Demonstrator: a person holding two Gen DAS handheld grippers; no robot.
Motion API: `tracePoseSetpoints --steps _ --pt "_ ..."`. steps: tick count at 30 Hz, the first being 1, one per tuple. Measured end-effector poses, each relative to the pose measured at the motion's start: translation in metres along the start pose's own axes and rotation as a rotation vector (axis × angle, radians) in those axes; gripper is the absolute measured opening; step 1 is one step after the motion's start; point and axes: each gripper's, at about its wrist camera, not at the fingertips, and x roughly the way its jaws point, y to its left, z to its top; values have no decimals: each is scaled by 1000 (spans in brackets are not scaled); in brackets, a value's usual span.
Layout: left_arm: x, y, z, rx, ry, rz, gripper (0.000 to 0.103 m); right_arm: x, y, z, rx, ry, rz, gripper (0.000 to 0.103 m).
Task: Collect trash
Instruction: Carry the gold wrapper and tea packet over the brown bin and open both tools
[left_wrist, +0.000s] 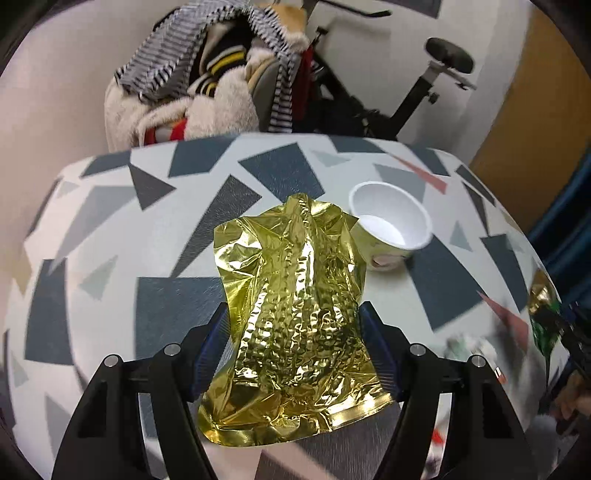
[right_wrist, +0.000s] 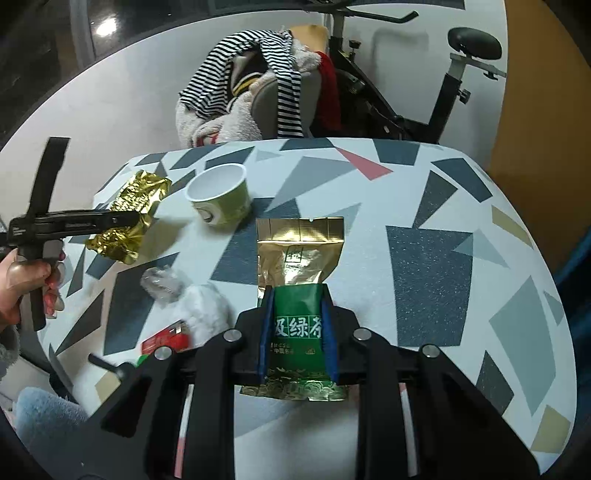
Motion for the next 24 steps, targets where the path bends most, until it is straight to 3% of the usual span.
tracePoseSetpoints --steps 7,13,24 --pt "-69 -23 -38 95 -77 -4 69 -26 22 -14 -54 -11 39 26" --pt "-121 -39 -77 113 -136 -44 69 -51 43 -34 -91 -19 71 26" --pt "-172 -65 -161 150 -178 -82 71 -95 72 -81 -141 -47 125 26"
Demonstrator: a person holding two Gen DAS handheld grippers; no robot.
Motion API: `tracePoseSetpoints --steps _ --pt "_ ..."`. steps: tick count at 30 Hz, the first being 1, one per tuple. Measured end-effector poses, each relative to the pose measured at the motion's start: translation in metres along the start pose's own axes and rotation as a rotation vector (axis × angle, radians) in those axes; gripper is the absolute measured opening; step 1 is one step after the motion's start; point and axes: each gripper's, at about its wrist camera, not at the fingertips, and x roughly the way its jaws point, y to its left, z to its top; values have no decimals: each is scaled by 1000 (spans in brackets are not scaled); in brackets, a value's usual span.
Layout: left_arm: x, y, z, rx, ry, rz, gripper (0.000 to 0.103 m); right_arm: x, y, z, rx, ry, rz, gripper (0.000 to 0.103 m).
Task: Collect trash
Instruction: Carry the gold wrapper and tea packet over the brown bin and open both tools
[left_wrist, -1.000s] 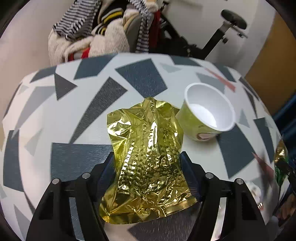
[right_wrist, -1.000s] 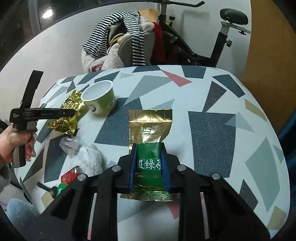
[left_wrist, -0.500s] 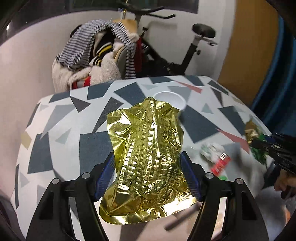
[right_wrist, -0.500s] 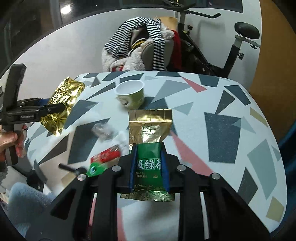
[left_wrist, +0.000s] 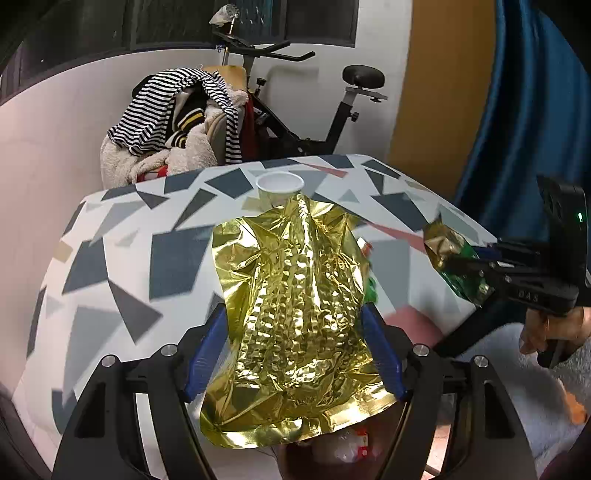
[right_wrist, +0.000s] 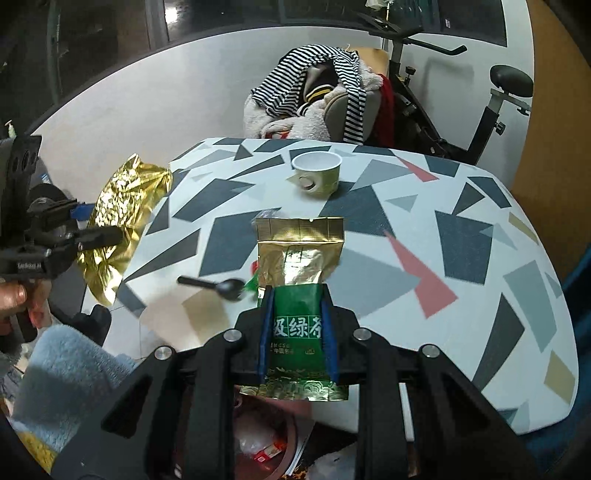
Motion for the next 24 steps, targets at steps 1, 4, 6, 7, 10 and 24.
tracePoseSetpoints --steps 1,4,6,7,10,24 --pt "-2 -2 -5 0 0 -3 71 -4 3 -4 0 -1 3 26" --pt "-9 -13 -26 3 0 -14 72 -12 10 -12 -5 -6 8 26" --pt "-13 -19 -39 8 0 -26 72 -17 16 -18 -11 -11 13 26" --pt "-15 -24 -46 14 0 -33 72 -19 18 -21 -13 -13 15 26" --pt "-19 -37 -65 50 5 -35 72 -26 24 -29 -16 -20 23 26" --pt "-17 -49 -117 64 28 -87 75 -38 38 -48 -17 -17 44 26"
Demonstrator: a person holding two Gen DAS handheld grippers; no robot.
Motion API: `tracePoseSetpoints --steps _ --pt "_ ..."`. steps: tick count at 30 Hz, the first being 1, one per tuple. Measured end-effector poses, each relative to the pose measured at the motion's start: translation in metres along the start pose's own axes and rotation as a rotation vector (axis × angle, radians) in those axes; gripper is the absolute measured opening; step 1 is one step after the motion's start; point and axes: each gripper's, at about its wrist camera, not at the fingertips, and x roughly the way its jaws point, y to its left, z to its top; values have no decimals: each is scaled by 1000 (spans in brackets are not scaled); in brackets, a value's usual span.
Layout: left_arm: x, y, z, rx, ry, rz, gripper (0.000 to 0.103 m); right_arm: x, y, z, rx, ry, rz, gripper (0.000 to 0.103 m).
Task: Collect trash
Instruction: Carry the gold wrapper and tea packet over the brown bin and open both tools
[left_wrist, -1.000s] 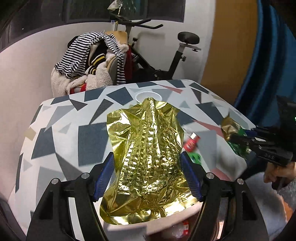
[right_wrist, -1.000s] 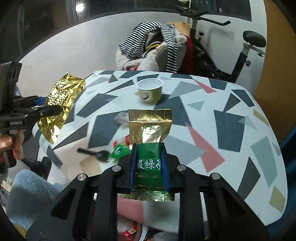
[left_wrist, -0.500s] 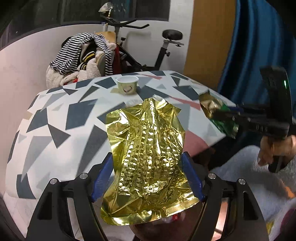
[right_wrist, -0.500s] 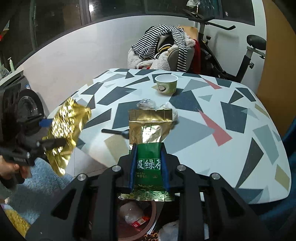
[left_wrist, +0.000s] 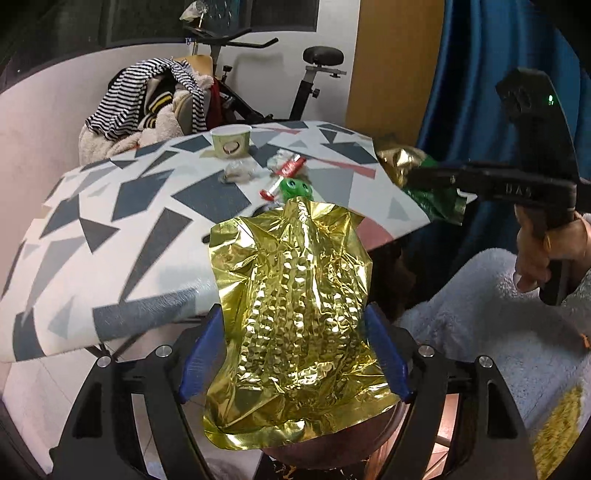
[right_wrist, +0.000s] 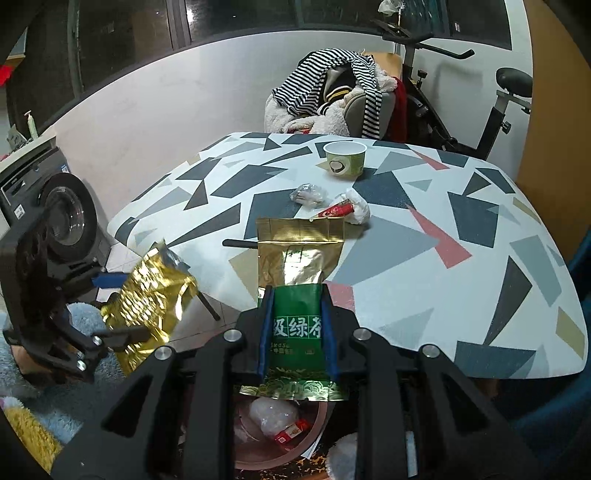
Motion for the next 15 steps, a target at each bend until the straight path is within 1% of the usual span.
tracePoseSetpoints --steps 4,6,7,8,9,15 --pt "7 -5 -3 10 14 -15 75 -1 2 -1 -7 1 2 26" --pt "10 -8 -2 21 19 -19 78 -1 3 -2 -14 4 -2 26" --pt "12 -9 -1 22 23 -27 81 -1 2 -2 -14 5 -2 26" --pt "14 -10 -2 21 30 -37 90 0 2 -2 -13 6 -2 26" --pt "16 -10 -2 19 30 -33 94 0 2 -2 -13 6 -3 26" --pt "17 -3 -2 -17 26 2 96 2 0 -5 -6 19 -2 26"
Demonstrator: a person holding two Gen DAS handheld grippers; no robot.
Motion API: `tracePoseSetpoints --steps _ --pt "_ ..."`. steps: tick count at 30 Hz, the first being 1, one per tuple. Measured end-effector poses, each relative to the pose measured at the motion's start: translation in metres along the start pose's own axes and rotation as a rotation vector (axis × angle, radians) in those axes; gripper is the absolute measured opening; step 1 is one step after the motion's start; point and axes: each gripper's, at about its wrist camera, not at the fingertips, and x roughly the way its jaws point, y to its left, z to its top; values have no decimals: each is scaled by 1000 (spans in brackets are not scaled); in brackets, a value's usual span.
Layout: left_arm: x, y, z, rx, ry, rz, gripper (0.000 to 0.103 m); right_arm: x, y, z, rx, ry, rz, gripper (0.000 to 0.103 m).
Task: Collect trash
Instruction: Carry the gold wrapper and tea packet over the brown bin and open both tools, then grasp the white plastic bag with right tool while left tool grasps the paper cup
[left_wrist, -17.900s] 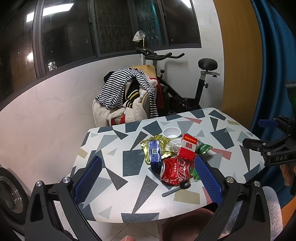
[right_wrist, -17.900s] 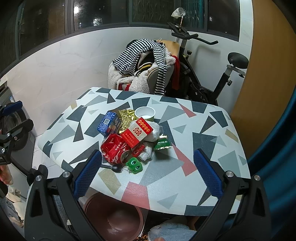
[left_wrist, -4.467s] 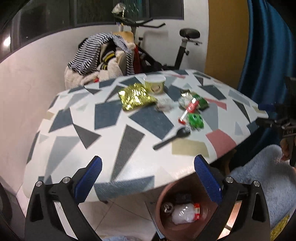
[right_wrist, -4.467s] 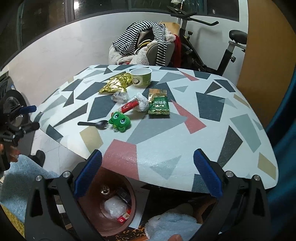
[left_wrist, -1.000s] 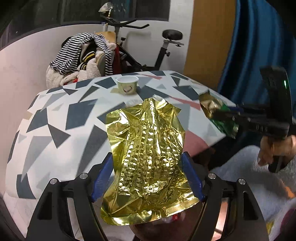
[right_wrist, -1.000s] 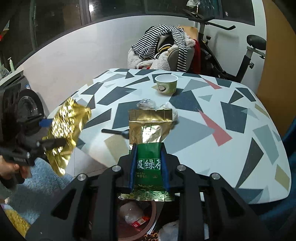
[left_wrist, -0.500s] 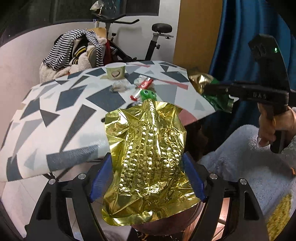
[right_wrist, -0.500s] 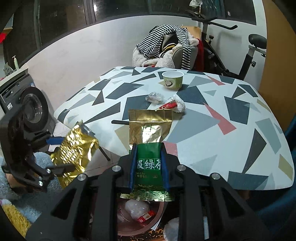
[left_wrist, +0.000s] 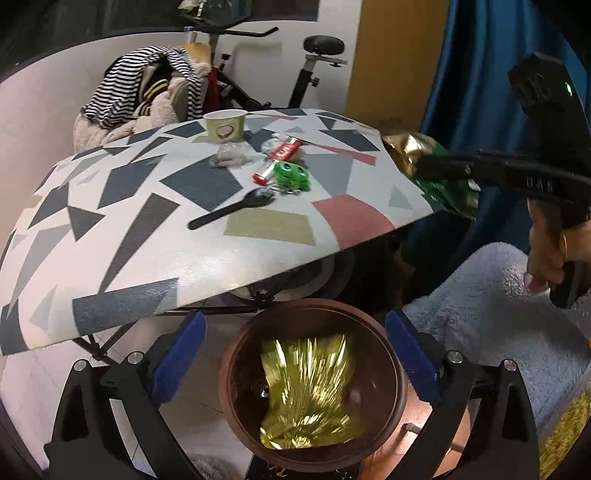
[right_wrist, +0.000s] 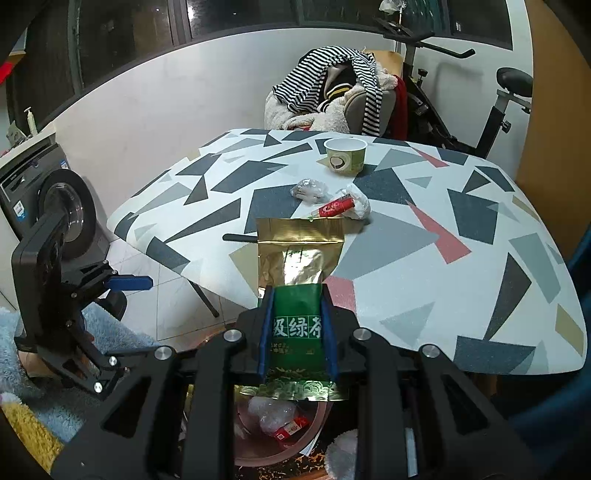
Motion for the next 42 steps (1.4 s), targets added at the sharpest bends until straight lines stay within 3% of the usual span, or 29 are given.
tracePoseSetpoints --steps 10,15,26,28,29,30,33,42 --pt "-41 32 3 -172 -107 122 97 23 19 -25 -28 86 48 26" --pt "-54 38 3 -178 -115 179 97 38 37 -37 -82 148 71 26" --pt "-60 45 -1 -209 -118 215 97 55 55 -51 -116 213 100 29" --pt "-59 46 -1 -210 -117 216 97 55 55 -52 -116 212 108 36" --pt "-59 45 -2 -209 -117 217 97 55 55 -51 -117 210 109 46" --pt "-58 44 -3 -207 -115 220 97 54 56 -51 -121 202 98 66" --pt "-56 43 -4 -200 -108 227 97 52 55 -50 -128 177 74 94" --pt "-54 44 -5 -202 -105 244 97 43 34 -39 -86 145 17 97"
